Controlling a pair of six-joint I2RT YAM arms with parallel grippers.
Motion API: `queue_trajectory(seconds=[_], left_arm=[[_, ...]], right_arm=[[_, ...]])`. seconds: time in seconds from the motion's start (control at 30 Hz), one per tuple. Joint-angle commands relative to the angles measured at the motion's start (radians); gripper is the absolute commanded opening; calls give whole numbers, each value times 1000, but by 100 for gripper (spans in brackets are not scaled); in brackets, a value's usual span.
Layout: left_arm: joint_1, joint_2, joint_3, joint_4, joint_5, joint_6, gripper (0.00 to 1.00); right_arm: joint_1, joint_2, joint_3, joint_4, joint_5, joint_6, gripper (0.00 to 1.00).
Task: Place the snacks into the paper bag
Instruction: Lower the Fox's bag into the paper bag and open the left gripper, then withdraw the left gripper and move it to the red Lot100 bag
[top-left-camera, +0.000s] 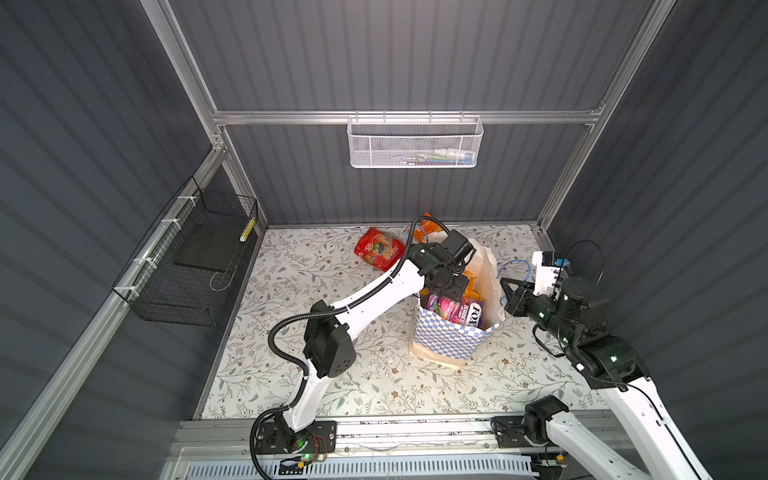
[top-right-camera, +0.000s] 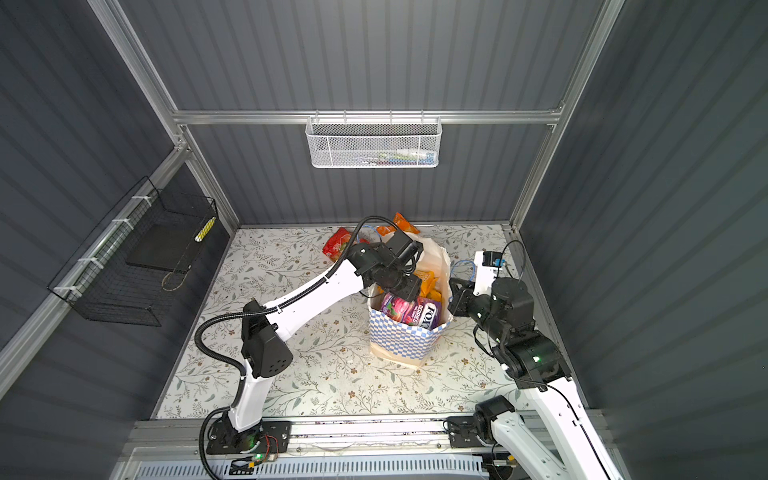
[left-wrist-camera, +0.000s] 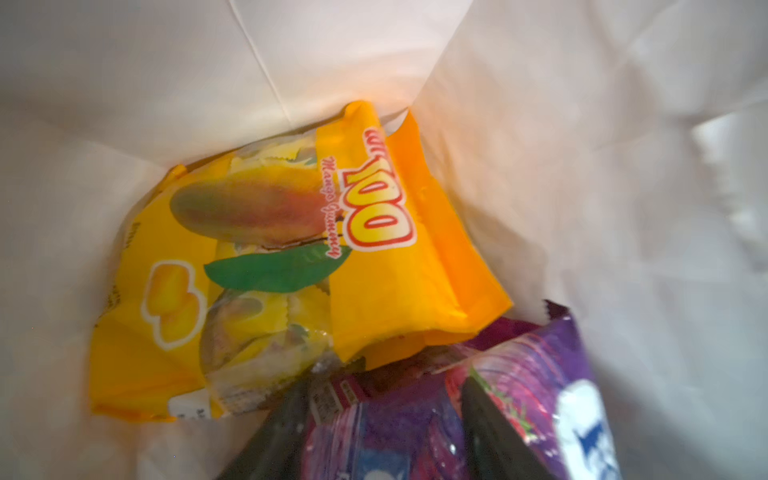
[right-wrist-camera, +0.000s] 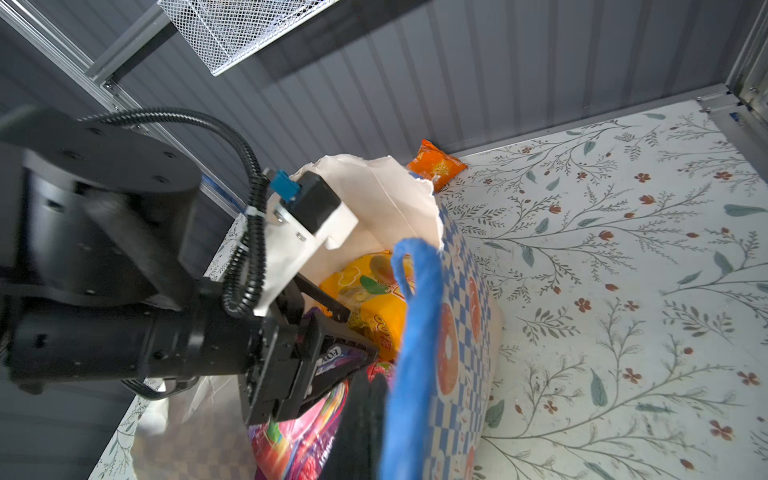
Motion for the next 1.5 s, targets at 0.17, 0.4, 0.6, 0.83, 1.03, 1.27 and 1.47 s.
queue_trajectory(seconds=[0.17, 0.4, 0.6, 0.83, 1.03, 1.27, 1.47], left_arm=[[-9, -398, -214, 338, 143, -15, 96], [-7, -718, -488, 485, -145, -39, 100], [87, -906, -688, 463, -390, -153, 100], [361, -879, -784, 425, -201, -267, 100], [558, -723, -837, 501, 19, -332, 100], [663, -489, -878, 666, 234, -404, 100], [663, -286, -797, 712, 304, -426, 100]], right_arm=[[0, -3, -9, 0, 11, -13, 0], [0, -7, -9, 0, 12, -13, 0], [-1, -1, -10, 4, 10, -11, 0], [0, 4, -12, 5, 6, -10, 0], [0, 0, -12, 3, 12, -12, 0], [1, -6, -12, 2, 8, -12, 0], [1, -9, -10, 1, 6, -12, 0]])
